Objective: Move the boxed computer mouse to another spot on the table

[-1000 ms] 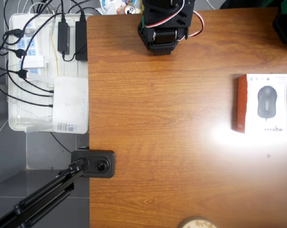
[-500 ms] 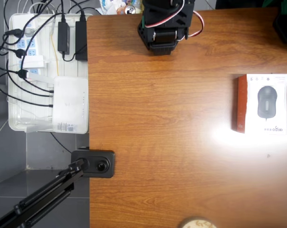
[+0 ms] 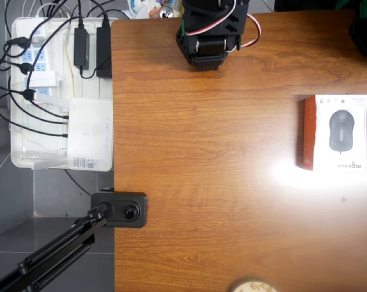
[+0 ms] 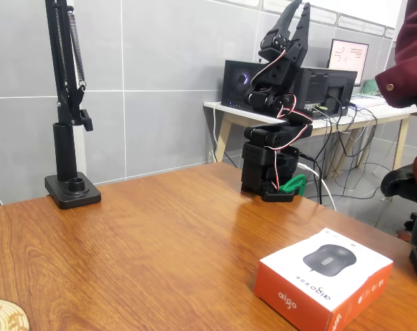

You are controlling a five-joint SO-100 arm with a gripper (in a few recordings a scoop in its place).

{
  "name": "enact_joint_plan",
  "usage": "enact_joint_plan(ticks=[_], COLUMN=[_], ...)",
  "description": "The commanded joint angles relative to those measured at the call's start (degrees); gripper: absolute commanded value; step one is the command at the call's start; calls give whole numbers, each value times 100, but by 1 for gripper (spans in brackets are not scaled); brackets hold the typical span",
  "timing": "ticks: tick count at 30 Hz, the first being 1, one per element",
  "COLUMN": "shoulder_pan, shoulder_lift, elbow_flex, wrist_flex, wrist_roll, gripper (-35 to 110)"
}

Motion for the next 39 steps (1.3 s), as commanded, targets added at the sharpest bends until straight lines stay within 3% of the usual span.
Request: enact_joint_plan(ticks=[1, 3, 6, 9, 14, 19, 22, 24, 25, 27, 30, 39], shoulder_pan=[53, 53, -457, -2540, -3832, -4342, -4553, -4658, -4729, -4860, -5001, -5265], shoulder_lift=[-53, -53, -483, -3050, -6205, -7638, -8130, -8499, -8728, -9290, -10204, -9703], elbow_flex=[-62, -958, -3665, -6144, -9668, -9958, -10002, -10020, -10151, -10661, -11206, -8763], wrist_flex=[1090, 2856, 7761, 8121, 10354, 11232, 12322, 12595, 12691, 12981, 13579, 14520], wrist_roll=[-18, 35, 316, 2048, 2505, 2531, 2435, 2540, 2777, 3129, 3190, 2426], gripper=[0, 0, 0, 0, 0, 1, 4, 10, 24, 71, 104, 104])
